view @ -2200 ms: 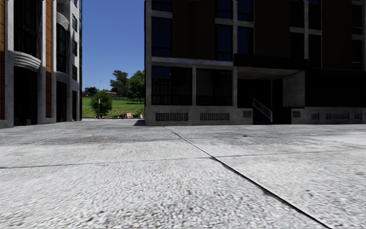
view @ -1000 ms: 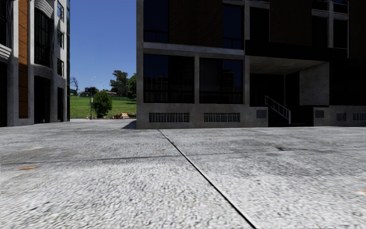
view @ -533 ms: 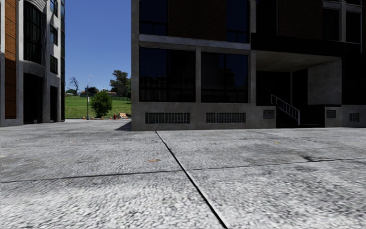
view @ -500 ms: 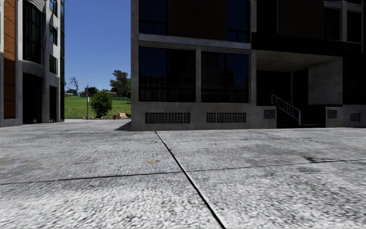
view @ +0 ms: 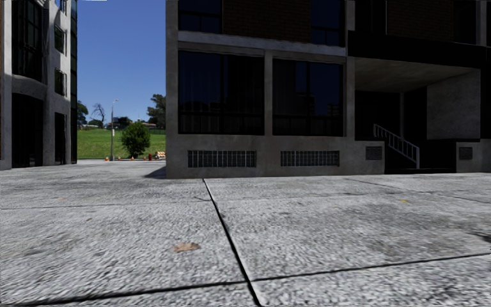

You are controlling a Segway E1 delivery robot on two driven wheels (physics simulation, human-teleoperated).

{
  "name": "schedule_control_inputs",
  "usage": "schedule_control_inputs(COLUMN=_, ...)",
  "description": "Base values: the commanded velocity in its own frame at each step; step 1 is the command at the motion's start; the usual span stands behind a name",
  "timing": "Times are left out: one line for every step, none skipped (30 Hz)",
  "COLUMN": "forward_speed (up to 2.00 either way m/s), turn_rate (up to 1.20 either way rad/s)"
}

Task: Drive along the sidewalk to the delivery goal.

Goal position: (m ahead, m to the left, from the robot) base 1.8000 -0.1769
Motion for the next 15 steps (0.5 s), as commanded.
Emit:
schedule_control_inputs(forward_speed=2.0, turn_rate=0.0)
schedule_control_inputs(forward_speed=2.0, turn_rate=0.0)
schedule_control_inputs(forward_speed=2.0, turn_rate=0.0)
schedule_control_inputs(forward_speed=2.0, turn_rate=0.0)
schedule_control_inputs(forward_speed=2.0, turn_rate=0.0)
schedule_control_inputs(forward_speed=2.0, turn_rate=0.0)
schedule_control_inputs(forward_speed=2.0, turn_rate=0.0)
schedule_control_inputs(forward_speed=2.0, turn_rate=0.0)
schedule_control_inputs(forward_speed=2.0, turn_rate=0.0)
schedule_control_inputs(forward_speed=2.0, turn_rate=0.0)
schedule_control_inputs(forward_speed=2.0, turn_rate=0.0)
schedule_control_inputs(forward_speed=2.0, turn_rate=0.0)
schedule_control_inputs(forward_speed=2.0, turn_rate=0.0)
schedule_control_inputs(forward_speed=2.0, turn_rate=0.0)
schedule_control_inputs(forward_speed=2.0, turn_rate=0.0)
